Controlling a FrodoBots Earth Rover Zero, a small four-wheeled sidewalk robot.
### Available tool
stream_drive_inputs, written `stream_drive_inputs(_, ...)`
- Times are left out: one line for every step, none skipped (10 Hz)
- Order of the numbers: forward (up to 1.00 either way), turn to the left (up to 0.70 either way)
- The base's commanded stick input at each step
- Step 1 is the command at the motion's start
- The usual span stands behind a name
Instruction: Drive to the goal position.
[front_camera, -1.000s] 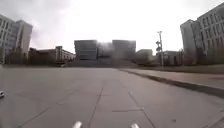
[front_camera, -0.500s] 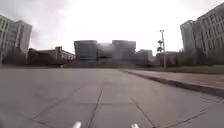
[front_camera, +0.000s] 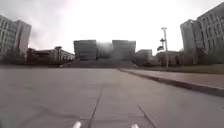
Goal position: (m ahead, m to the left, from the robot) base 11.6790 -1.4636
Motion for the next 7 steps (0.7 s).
stream_drive_inputs(1.00,0.00)
stream_drive_inputs(1.00,0.00)
stream_drive_inputs(1.00,0.00)
stream_drive_inputs(1.00,0.00)
stream_drive_inputs(1.00,0.00)
stream_drive_inputs(1.00,0.00)
stream_drive_inputs(1.00,0.00)
